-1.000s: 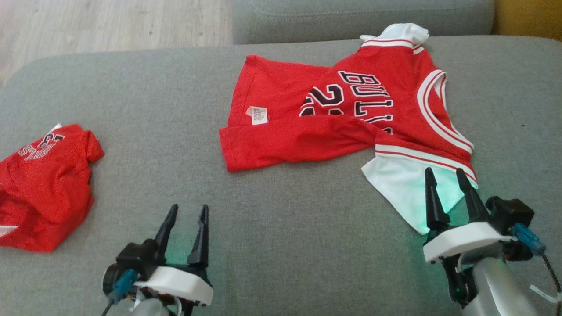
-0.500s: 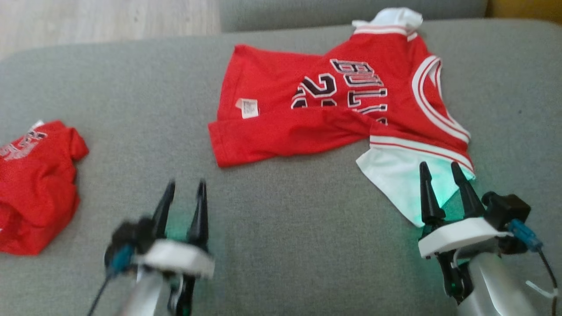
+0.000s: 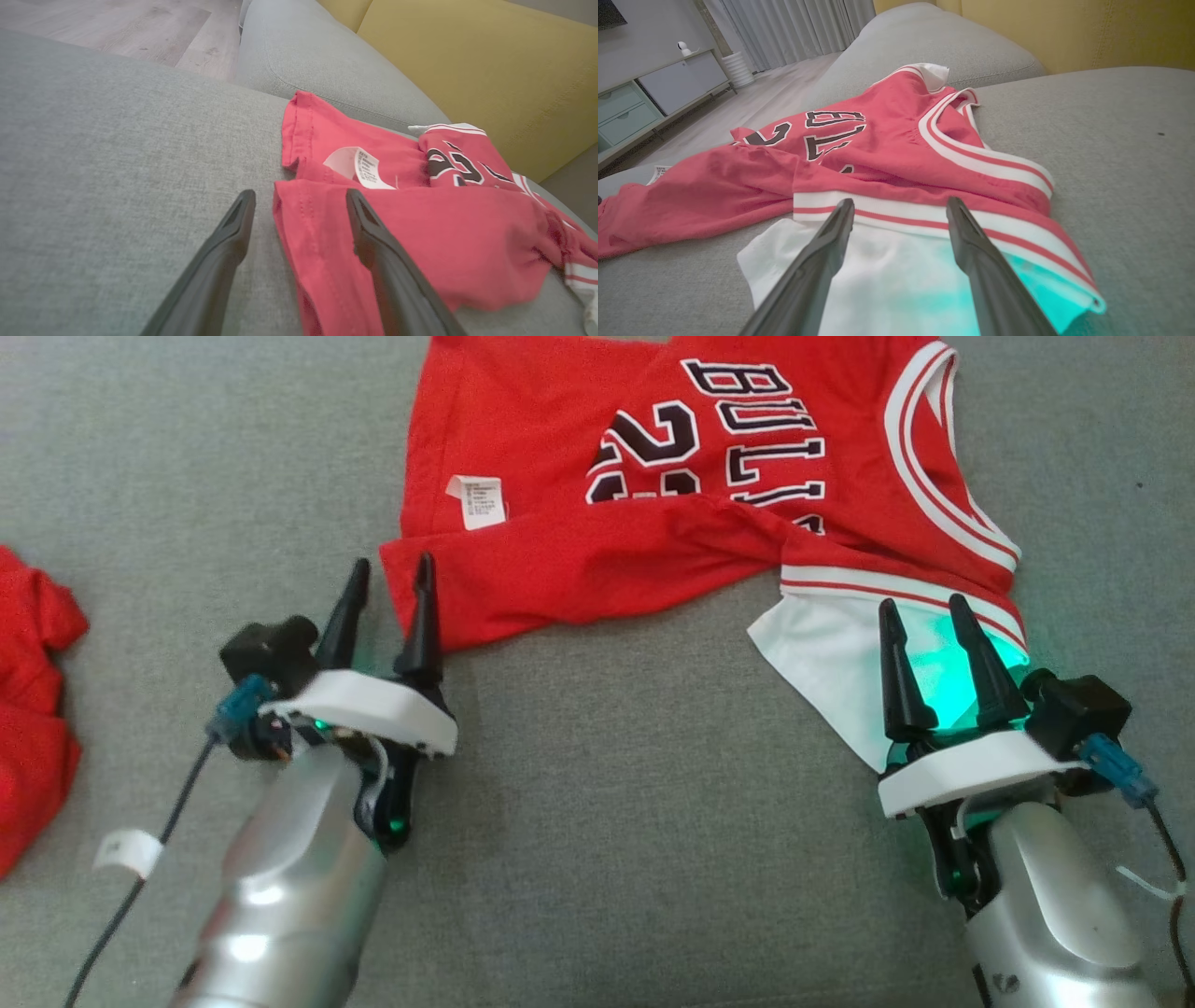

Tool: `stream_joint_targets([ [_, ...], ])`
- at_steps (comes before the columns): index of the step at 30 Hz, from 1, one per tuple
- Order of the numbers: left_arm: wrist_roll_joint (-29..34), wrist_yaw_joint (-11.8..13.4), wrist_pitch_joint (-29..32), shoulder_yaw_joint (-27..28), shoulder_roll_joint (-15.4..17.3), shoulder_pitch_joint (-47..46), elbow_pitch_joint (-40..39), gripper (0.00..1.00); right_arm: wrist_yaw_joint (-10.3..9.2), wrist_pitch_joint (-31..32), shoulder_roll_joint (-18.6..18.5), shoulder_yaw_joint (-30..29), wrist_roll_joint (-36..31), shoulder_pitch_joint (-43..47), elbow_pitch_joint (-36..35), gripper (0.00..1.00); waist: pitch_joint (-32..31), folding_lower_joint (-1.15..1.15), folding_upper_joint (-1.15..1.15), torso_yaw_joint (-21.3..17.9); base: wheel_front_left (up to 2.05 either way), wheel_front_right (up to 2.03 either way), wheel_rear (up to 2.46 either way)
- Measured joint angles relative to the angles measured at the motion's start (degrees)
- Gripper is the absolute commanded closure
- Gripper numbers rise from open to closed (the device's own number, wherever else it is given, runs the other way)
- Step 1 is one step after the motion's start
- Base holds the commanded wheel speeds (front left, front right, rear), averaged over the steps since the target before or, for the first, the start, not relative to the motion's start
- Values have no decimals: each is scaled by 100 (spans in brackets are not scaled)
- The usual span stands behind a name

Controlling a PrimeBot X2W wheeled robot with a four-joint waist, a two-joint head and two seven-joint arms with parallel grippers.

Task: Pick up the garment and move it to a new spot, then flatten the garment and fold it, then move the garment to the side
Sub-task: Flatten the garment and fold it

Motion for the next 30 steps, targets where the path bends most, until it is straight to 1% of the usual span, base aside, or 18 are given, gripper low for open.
stream_joint_targets([
  [5, -67, 1, -5, -15, 54, -276, 172, 0, 0, 0, -5, -5, 15, -3, -31, 0, 133, -1, 0, -60, 0, 0, 0],
  [9, -68, 0, -5, -37, 62, -315, 183, 0, 0, 0, -5, -5, 36, -25, -32, 0, 163, -1, 0, -46, 0, 0, 0],
  [16, -244, 3, -10, -380, 82, -495, 468, 0, 0, 0, -3, 69, 36, -161, -38, 0, 218, -2, 0, -45, 0, 0, 0],
  [17, -252, 3, -26, -422, 93, -530, 530, 9, 0, 0, -1, 79, 36, -170, -38, 0, 227, -2, 0, -51, 0, 0, 0],
  [18, -260, 4, -25, -483, 101, -575, 603, 53, 0, 0, -1, 82, 37, -187, -37, 0, 233, -2, 0, -57, 0, 0, 0],
  [19, -294, 9, -25, -546, 105, -609, 648, 53, 0, 0, -1, 82, 44, -201, -37, 0, 237, -2, 0, -61, 0, 0, 0],
  [20, -322, 10, -25, -587, 113, -632, 678, 88, 0, 0, -1, 82, 44, -206, -37, 0, 238, -2, 0, -63, 0, 0, 0],
  [21, -343, 9, -25, -620, 123, -650, 692, 100, 0, 0, -1, 82, 44, -205, -34, 0, 235, -2, 0, -64, 0, 0, 0],
  [25, -310, 4, -16, -611, 178, -639, 558, 100, 0, 0, -1, 46, 44, -200, 10, 0, 162, -1, 0, -39, 0, 0, 0],
  [30, 265, 0, -14, -307, 231, -259, -271, 100, 0, 0, 0, -64, 45, -172, 107, 0, -80, -1, 0, 59, 0, 0, 0],
])
